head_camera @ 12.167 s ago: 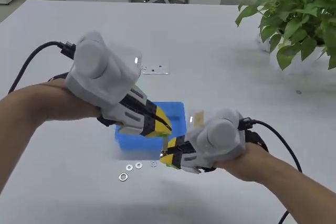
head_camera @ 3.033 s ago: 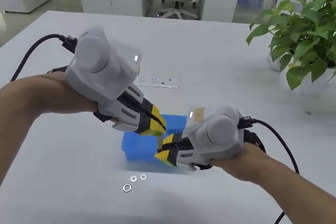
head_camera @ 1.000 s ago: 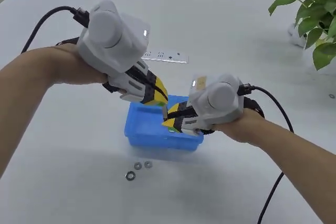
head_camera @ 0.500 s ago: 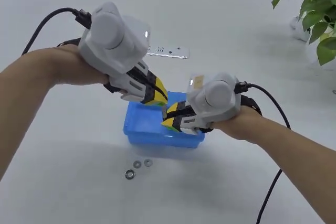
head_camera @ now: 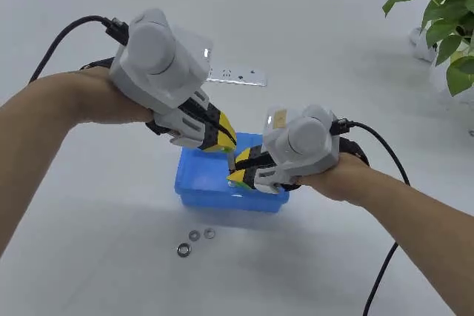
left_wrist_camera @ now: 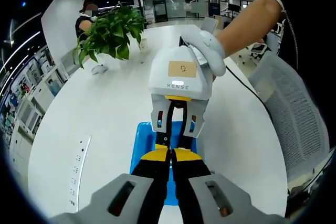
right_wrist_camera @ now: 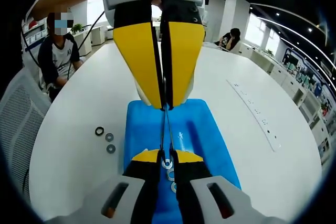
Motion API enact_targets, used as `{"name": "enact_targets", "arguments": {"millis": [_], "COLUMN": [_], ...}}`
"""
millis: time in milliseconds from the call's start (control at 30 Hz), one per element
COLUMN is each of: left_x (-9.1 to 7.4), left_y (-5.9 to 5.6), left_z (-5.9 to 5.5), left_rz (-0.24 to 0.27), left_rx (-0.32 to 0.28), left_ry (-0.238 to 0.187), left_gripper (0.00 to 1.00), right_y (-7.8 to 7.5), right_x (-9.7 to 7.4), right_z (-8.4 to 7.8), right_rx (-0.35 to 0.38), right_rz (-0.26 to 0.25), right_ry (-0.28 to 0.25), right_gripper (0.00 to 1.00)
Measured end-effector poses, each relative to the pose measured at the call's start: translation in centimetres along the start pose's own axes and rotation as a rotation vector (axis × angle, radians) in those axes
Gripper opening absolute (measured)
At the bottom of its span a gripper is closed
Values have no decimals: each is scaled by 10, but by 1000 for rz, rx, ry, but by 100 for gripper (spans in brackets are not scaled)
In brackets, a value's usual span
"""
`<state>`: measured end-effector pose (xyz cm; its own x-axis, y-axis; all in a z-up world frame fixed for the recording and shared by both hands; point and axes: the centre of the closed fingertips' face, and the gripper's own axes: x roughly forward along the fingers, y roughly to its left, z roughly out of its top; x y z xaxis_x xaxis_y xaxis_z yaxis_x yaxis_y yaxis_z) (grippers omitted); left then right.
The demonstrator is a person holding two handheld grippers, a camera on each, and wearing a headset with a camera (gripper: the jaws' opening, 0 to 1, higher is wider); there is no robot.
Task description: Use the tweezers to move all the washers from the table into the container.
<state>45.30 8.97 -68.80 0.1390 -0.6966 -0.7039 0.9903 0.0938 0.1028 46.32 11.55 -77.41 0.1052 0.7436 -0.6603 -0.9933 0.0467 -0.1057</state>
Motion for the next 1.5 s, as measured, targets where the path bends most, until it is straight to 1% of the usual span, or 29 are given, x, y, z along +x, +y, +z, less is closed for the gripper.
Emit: {"name": "enact_targets", "arguments": {"millis": [400,633,733,933,1200,1233,1333,1500], "left_x": [-13,-21,-24,-28,-31,-32,-32,-34], "left_y": [-11,-19,-23,-31,-38,-40,-46,-47], "left_z": [13,18,19,19,19,18,17,18], "left_rz": [0,10,14,13,15,15,12,17], "left_rx": [8,4,4,5,-2,-1,0,2], "left_ry": [-13,-9,-4,-10,-12,-11,-12,-11], "left_gripper": [5,5,5,5,5,5,5,5], "right_y": [9,15,19,29,37,39,41,44], "right_x": [-14,-19,-20,-21,-21,-21,-20,-21], "right_z": [14,22,25,28,32,32,32,34], "right_rx": [-27,-40,-46,-62,-65,-68,-64,-81], "right_rz": [-18,-27,-27,-26,-22,-20,-26,-28], "right_ry": [-13,-22,-26,-28,-32,-33,-36,-33], "right_gripper": [11,11,11,11,11,11,11,11]}}
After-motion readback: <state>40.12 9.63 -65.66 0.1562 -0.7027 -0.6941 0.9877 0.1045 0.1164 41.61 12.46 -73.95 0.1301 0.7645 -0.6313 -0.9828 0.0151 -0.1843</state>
